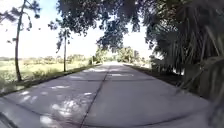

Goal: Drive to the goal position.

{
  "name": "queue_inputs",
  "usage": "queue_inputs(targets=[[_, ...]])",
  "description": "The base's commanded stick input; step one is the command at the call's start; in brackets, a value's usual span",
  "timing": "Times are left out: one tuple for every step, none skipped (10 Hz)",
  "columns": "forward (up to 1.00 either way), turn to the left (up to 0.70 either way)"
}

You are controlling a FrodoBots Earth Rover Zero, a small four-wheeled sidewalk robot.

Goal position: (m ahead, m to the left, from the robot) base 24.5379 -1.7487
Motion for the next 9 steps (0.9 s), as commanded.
queue_inputs(targets=[[0.84, 0.0], [0.84, 0.0], [0.84, 0.0], [0.84, 0.0], [0.84, 0.0], [0.84, 0.0], [0.84, 0.0], [0.84, 0.0], [0.84, 0.0]])
